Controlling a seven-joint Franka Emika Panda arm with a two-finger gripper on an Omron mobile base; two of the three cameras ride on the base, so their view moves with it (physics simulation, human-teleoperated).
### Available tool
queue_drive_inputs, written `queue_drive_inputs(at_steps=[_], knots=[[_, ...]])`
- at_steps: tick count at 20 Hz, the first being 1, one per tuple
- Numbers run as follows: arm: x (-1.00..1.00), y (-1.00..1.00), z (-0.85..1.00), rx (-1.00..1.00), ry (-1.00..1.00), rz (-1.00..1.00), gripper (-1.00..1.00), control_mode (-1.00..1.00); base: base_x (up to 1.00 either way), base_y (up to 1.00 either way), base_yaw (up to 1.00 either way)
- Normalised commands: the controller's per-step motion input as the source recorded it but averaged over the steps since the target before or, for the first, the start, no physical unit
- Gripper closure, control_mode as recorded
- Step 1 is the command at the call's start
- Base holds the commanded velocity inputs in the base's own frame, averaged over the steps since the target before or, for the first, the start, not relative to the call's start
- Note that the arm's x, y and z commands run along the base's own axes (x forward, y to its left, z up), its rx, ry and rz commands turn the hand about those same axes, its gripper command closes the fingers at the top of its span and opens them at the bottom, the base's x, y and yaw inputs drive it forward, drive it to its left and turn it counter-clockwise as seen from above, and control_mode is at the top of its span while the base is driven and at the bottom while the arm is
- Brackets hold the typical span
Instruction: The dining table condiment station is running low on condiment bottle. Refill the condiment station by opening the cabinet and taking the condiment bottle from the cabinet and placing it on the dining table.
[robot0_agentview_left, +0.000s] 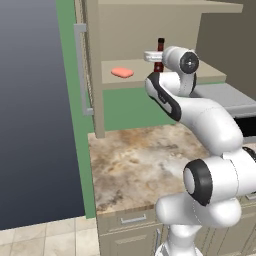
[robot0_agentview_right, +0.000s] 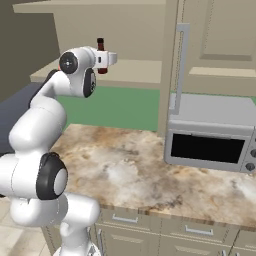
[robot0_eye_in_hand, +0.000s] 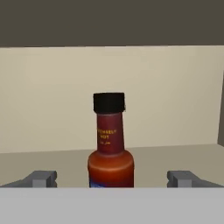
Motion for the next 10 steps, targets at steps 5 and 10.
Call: queue_drive_inputs(at_steps=[5, 10], knots=[[0.14, 0.00, -0.04, 0.00, 0.00, 0.00, -1.00, -1.00, 0.00, 0.00, 0.00], [0.15, 0.00, -0.07, 0.00, 0.00, 0.00, -1.00, -1.00, 0.00, 0.00, 0.00]])
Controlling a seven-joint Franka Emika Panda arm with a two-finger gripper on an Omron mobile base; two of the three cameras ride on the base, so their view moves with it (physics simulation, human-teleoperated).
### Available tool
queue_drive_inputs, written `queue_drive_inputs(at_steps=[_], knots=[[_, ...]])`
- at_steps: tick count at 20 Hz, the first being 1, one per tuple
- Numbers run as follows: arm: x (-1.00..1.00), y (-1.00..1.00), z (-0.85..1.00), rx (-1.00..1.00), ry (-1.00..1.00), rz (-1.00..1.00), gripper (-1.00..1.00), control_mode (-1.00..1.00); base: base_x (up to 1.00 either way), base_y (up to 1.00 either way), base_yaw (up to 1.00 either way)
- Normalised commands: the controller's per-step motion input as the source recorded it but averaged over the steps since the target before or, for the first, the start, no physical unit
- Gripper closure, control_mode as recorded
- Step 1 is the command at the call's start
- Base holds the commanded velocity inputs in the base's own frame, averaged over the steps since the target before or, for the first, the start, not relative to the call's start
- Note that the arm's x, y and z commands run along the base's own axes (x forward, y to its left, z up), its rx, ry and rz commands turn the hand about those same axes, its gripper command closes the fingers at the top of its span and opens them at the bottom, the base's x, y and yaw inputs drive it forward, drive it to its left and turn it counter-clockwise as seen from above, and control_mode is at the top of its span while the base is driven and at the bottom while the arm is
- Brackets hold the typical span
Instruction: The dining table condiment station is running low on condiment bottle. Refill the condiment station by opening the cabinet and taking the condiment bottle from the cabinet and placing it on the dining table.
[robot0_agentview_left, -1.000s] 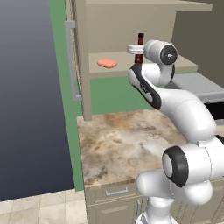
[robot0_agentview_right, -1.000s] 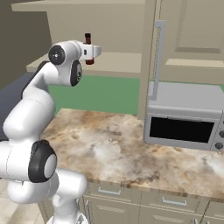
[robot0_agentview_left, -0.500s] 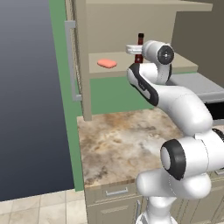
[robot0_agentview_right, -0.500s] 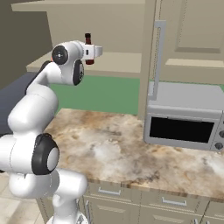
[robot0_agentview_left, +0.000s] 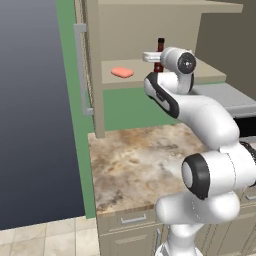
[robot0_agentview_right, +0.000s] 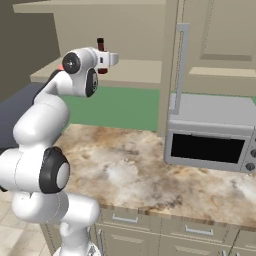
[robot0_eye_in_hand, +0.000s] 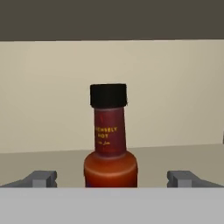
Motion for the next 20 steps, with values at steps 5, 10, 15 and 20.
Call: queue_drive_inputs(at_steps=[5, 10, 15, 20], knots=[[0.16, 0.00, -0.06, 0.00, 0.00, 0.00, -1.00, -1.00, 0.00, 0.00, 0.00], [0.15, 0.00, -0.05, 0.00, 0.00, 0.00, -1.00, -1.00, 0.00, 0.00, 0.00], [0.14, 0.01, -0.04, 0.00, 0.00, 0.00, 1.00, -1.00, 0.00, 0.00, 0.00], [0.11, 0.01, 0.00, 0.00, 0.00, 0.00, 1.00, -1.00, 0.00, 0.00, 0.00]])
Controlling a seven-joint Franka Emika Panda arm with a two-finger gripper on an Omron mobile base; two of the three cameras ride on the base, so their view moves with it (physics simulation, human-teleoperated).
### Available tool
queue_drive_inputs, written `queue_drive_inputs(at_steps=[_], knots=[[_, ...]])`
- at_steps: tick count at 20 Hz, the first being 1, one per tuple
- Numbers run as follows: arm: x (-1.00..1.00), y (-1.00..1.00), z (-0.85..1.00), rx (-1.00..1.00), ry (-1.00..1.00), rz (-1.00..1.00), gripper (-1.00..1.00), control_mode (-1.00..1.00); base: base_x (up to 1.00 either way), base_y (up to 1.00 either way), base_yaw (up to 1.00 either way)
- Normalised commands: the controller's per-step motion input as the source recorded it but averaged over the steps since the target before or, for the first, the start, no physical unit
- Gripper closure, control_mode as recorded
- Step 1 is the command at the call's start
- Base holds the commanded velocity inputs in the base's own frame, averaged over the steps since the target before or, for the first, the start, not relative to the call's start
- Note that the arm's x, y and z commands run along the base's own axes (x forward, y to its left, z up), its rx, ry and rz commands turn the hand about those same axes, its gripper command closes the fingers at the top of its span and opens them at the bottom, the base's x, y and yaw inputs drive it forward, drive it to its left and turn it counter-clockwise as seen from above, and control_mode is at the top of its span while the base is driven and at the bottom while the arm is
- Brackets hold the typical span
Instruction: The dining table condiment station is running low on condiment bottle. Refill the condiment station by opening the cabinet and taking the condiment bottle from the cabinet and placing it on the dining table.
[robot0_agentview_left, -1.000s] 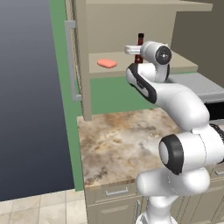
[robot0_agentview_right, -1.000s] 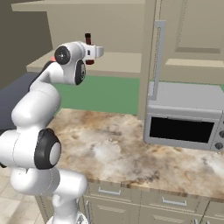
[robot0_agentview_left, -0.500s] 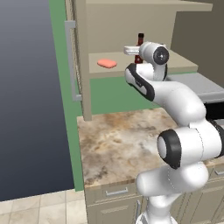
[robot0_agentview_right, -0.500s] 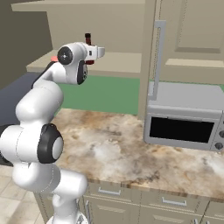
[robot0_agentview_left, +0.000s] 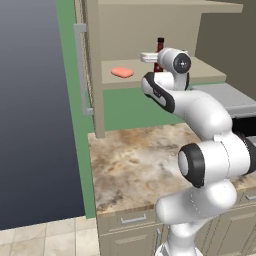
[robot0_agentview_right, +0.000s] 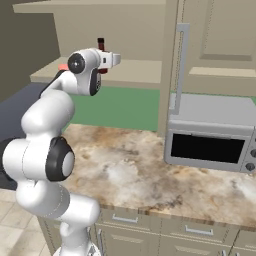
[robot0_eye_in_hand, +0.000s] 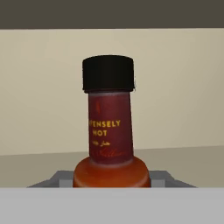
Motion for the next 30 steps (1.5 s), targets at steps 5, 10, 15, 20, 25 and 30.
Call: queue_drive_inputs(at_steps=[5, 10, 15, 20, 25, 30], knots=[[0.01, 0.00, 0.00, 0.00, 0.00, 0.00, 1.00, -1.00, 0.00, 0.00, 0.00], [0.00, 0.00, 0.00, 0.00, 0.00, 0.00, 1.00, -1.00, 0.00, 0.00, 0.00], [0.00, 0.00, 0.00, 0.00, 0.00, 0.00, 1.00, -1.00, 0.00, 0.00, 0.00], [-0.25, 0.09, 0.00, 0.00, 0.00, 0.00, 1.00, -1.00, 0.00, 0.00, 0.00], [-0.95, 0.00, 0.01, 0.10, -0.03, 0.00, 1.00, -1.00, 0.00, 0.00, 0.00], [-0.77, 0.01, 0.53, 0.07, 0.01, 0.00, 1.00, -1.00, 0.00, 0.00, 0.00]])
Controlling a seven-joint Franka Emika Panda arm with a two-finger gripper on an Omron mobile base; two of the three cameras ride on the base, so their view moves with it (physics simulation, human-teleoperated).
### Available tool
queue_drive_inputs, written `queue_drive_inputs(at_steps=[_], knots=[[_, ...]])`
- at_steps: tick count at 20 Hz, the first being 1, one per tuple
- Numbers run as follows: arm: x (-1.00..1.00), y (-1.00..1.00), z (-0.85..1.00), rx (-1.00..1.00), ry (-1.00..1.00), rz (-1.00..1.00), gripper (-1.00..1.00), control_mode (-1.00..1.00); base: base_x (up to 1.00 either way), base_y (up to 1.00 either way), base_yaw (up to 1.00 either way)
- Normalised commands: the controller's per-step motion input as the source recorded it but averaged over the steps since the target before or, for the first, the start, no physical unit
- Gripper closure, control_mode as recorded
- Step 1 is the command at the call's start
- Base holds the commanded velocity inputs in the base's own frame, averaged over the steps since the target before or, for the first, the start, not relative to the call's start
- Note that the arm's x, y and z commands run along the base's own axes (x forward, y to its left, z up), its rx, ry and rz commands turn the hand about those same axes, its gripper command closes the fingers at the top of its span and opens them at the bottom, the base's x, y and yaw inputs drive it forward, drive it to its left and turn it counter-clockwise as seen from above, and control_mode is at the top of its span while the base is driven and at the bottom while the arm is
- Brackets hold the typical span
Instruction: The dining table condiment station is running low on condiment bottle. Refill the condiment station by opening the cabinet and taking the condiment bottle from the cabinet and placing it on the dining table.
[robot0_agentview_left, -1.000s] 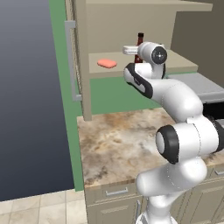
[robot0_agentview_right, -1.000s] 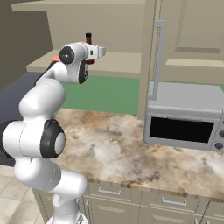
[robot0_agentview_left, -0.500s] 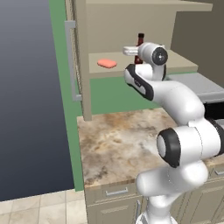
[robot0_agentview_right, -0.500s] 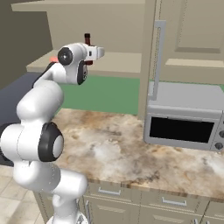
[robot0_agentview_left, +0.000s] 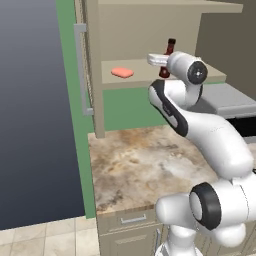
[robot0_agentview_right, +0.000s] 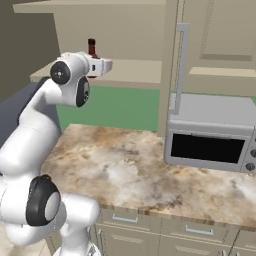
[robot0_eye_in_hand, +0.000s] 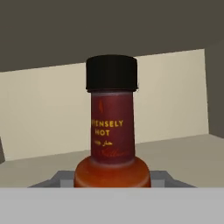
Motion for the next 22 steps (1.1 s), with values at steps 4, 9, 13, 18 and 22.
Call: queue_drive_inputs(at_steps=[4, 9, 13, 18, 22], knots=[[-0.63, 0.00, 0.75, 0.03, 0.05, 0.00, 1.00, -1.00, 0.00, 0.00, 0.00], [-0.79, 0.00, 0.18, -0.01, 0.11, 0.07, 1.00, -1.00, 0.00, 0.00, 0.00], [-0.95, 0.00, -0.06, -0.07, 0.05, 0.27, 1.00, -1.00, 0.00, 0.00, 0.00], [-0.57, -0.13, -0.02, -0.08, 0.00, 0.43, 1.00, -1.00, 0.00, 0.00, 0.00], [-0.02, -0.08, -0.13, -0.02, 0.02, 0.33, 1.00, -1.00, 0.00, 0.00, 0.00]])
